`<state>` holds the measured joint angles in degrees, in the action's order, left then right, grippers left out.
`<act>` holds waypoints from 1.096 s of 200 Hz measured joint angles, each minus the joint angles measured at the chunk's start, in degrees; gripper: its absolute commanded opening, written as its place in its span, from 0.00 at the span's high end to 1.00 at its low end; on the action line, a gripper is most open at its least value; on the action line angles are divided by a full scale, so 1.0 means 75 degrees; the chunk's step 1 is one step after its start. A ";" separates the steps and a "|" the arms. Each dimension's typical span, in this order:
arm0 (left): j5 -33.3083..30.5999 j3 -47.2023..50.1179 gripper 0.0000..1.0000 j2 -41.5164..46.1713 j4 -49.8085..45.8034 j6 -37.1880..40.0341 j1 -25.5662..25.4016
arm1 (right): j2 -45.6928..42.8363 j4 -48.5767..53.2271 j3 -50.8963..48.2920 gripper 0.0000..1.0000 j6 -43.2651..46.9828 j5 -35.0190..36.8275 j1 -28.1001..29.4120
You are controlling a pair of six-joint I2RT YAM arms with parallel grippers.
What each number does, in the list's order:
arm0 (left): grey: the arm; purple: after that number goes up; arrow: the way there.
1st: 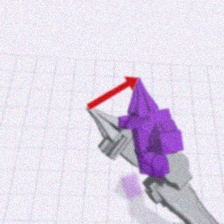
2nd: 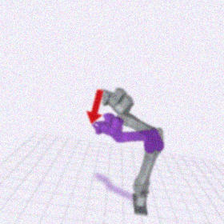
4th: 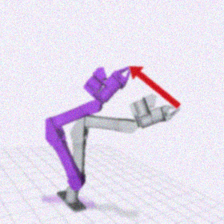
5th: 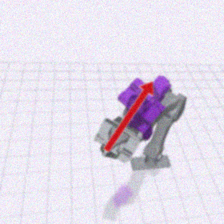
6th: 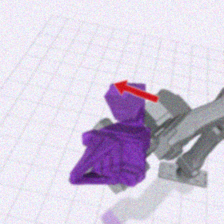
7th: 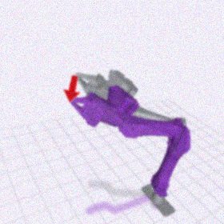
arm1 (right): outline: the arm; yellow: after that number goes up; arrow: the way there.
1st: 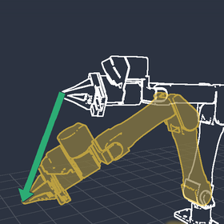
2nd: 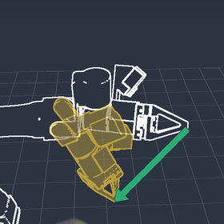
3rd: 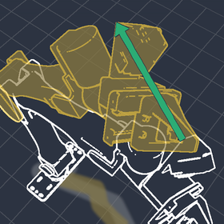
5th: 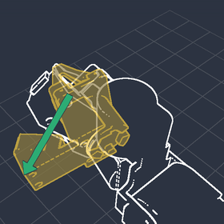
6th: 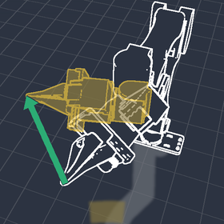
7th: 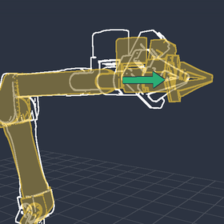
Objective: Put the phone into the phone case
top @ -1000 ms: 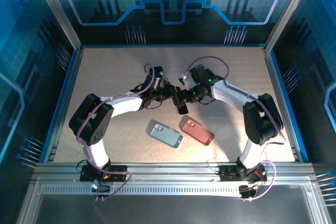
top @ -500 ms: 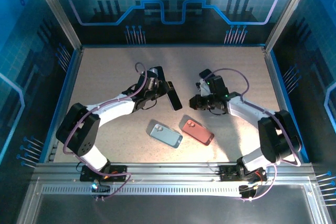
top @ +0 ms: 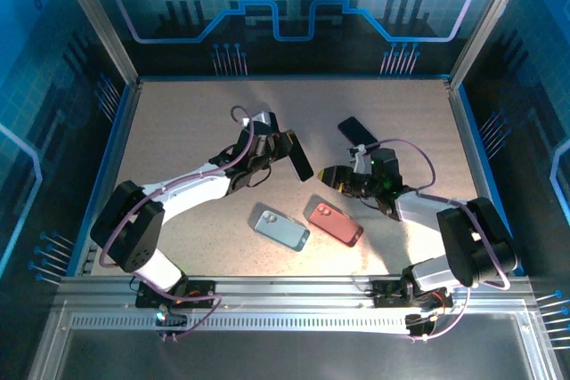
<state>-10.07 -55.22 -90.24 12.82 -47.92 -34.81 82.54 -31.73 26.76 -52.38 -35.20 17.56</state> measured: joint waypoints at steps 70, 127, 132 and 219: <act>-0.1236 0.0268 1.00 -0.0017 0.1475 -0.0224 -0.0568 | 0.2352 -0.4989 -0.0533 0.29 -0.2903 -0.0382 0.0020; -0.1515 0.0595 1.00 -0.0023 0.2090 -0.0714 -0.0857 | 0.2081 -0.5657 -0.0527 0.32 -0.3246 -0.0283 0.0166; -0.1515 0.0641 1.00 -0.0023 0.2145 -0.0807 -0.0889 | 0.2014 -0.5630 -0.0510 0.34 -0.3223 -0.0280 0.0172; -0.1746 0.0804 1.00 -0.0076 0.2634 -0.1635 -0.0918 | 0.1448 -0.5176 -0.0367 0.79 -0.3308 0.0076 0.0157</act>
<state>-23.16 -49.19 -90.80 32.58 -60.18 -41.69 93.41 -70.54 24.01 -77.19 -34.63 18.74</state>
